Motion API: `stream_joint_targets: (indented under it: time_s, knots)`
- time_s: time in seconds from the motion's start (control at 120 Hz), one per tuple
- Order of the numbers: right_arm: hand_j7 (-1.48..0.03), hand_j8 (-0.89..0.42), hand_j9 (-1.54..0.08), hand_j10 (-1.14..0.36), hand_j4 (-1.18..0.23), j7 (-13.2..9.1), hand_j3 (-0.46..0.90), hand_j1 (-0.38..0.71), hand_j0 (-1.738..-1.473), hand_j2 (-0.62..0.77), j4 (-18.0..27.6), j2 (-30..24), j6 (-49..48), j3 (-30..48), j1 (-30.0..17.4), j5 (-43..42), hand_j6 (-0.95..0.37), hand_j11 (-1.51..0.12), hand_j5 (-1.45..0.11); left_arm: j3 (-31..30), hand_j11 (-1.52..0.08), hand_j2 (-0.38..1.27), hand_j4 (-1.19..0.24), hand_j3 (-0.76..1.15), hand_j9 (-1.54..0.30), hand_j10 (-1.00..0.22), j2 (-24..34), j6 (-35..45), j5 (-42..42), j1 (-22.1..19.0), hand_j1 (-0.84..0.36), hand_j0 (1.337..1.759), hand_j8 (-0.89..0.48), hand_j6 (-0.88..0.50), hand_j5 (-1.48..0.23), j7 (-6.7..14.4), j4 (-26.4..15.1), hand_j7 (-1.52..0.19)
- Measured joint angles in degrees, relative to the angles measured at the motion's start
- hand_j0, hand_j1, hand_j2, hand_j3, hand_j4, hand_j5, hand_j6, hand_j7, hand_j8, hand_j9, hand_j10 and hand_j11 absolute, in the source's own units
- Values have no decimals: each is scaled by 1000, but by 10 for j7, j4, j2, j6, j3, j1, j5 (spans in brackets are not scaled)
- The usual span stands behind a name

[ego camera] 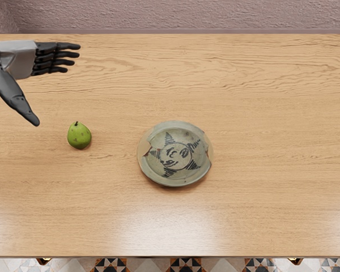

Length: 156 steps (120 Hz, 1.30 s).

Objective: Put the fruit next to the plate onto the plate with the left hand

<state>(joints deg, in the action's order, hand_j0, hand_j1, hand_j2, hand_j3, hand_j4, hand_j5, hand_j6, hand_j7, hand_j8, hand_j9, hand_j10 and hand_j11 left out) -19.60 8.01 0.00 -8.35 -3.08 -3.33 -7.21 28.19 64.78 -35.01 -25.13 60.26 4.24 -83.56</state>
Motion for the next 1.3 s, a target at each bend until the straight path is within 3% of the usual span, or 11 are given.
stream_joint_targets:
  time_s: [0.108,0.225,0.3,0.367,0.408,0.467,0.533,0.617,0.767,0.95,1.3]
  knots:
    - [0,0,0,0,0,0,0,-349,-1658,0,0,0,0,1,0,0,0,0,0,-1,-19,5,-19,0,-19,-18,0,0,0,0,334,1658,-19,-20,-19,6,0,-19]
    - [0,0,0,0,0,-1,0,-349,-1658,0,0,0,0,1,1,0,0,0,0,1,-19,5,-19,0,-19,-18,-11,0,1,8,334,1658,-19,-20,-19,48,-1,-19]
    - [0,0,0,0,0,-1,0,-349,-1658,0,0,0,0,2,1,0,0,0,0,3,-19,4,-19,0,-19,-18,-28,0,1,24,334,1658,-19,-19,-19,105,-1,-19]
    - [0,0,0,0,0,-1,0,-349,-1658,0,0,0,0,2,1,0,0,0,0,4,-19,4,-19,0,-19,-18,-76,0,0,40,334,1658,-19,-19,-19,188,-1,-19]
    - [0,0,0,0,0,-1,0,-349,-1658,0,0,0,0,2,1,0,0,0,0,5,-19,4,-19,0,-19,-18,-101,0,-3,49,333,1658,-19,-20,-19,227,-1,-19]
    - [0,0,0,0,0,-1,0,-349,-1658,0,0,0,0,2,1,0,0,0,0,6,-19,4,-19,0,-19,-18,-125,0,-11,61,333,1658,-19,-19,-19,262,-1,-19]
    - [0,0,0,0,0,-1,0,-349,-1658,0,0,0,0,2,1,0,0,0,0,6,-19,4,-19,0,-19,-18,-142,0,-62,62,333,1658,-19,-19,-20,283,-9,-20]
    - [0,0,0,0,0,-1,0,-349,-1658,0,0,0,0,1,1,0,0,0,0,3,-20,4,-19,0,-20,-18,-179,0,-137,61,332,1658,-19,-20,-20,297,-21,-20]
    - [0,0,0,0,0,-1,0,-349,-1658,0,0,0,0,1,0,0,0,0,0,1,-19,4,-18,0,-19,-18,-195,4,-240,55,332,1658,-19,-19,-20,305,-36,-19]
    - [0,0,0,0,0,-1,0,-349,-1658,0,0,0,0,1,0,0,0,0,0,-32,-19,4,-19,0,-19,-18,-218,106,-392,37,332,1658,-19,-20,-20,307,-56,-20]
    - [0,0,0,0,0,-1,0,-349,-1658,0,0,0,0,1,0,0,0,0,0,-113,-40,8,-35,0,-40,-34,-241,209,-465,14,314,1658,-35,-36,-40,308,-54,-40]
